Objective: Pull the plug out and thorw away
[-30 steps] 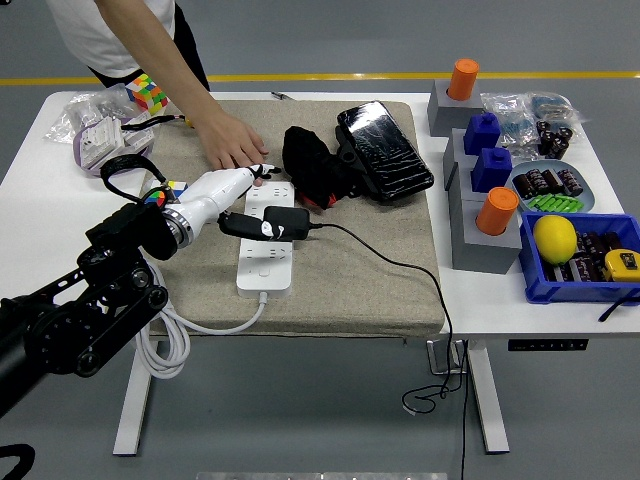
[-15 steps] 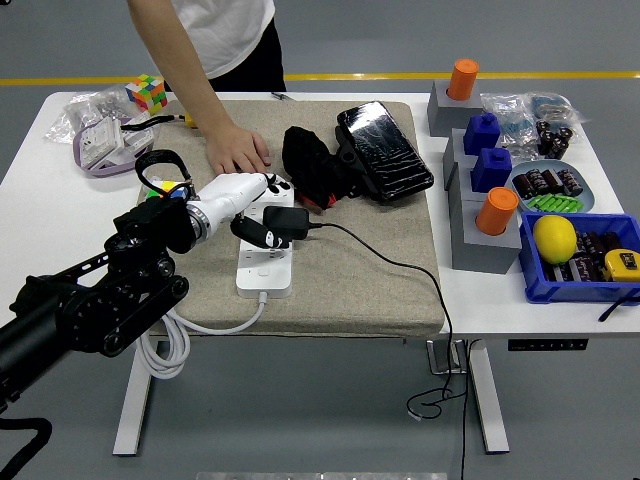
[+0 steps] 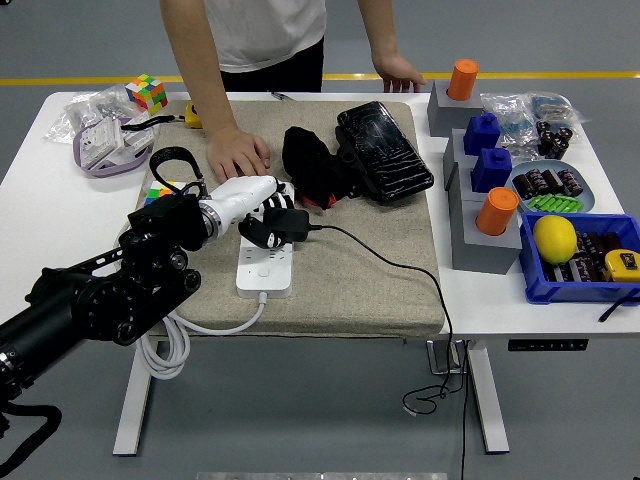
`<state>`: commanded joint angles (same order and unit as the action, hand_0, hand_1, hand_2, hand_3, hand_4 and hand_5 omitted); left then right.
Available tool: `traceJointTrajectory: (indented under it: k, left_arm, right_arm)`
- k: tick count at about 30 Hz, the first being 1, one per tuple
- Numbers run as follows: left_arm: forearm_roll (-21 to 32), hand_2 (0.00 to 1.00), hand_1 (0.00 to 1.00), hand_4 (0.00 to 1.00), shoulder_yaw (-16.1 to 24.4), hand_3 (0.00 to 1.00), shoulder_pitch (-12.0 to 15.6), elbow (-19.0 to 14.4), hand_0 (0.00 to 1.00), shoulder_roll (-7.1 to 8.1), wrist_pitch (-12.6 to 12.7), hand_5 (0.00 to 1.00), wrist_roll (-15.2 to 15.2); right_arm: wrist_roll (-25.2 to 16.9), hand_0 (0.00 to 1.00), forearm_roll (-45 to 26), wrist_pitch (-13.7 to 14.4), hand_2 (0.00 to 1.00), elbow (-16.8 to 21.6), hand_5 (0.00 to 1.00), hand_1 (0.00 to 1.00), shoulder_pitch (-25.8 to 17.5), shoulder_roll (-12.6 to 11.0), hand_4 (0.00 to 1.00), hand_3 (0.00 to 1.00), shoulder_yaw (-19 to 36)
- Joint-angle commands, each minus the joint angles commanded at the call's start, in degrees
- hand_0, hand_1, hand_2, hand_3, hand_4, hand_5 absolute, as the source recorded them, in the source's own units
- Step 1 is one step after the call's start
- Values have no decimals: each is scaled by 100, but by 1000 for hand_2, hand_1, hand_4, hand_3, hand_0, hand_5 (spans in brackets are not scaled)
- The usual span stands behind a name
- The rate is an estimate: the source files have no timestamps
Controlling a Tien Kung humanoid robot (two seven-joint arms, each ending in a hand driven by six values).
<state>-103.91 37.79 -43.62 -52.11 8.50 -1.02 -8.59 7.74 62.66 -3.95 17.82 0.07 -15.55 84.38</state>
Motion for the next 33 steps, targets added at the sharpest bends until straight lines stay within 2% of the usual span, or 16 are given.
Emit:
traceJointTrajectory:
  k: [3,4,25,29,33]
  left_arm:
    - [72,491,484,723,-26,554,-27,3,423,-11,50,2,54]
    - [84,451,430,717,-41,527,-45,1,363,-18,53,2,56]
    - [-50,423,401,746,-233,502,-373,-314,332,-32,-16,2,42]
    - [-31,419,389,748,-283,494,-382,-504,324,-40,-26,2,67]
    - [157,419,389,748,-364,494,-365,-903,324,-16,21,2,109]
  right_arm:
    - [3,568,5,2,671,-2,514,649,1,-6,967,572,6]
    - [5,570,8,-1,671,-5,513,649,0,-9,967,572,3]
    - [-5,570,-2,4,671,-3,513,649,14,1,968,572,5]
    - [0,569,3,1,671,-9,513,649,8,-7,968,573,-5]
    - [4,569,4,0,671,-16,513,649,7,-17,968,573,-18]
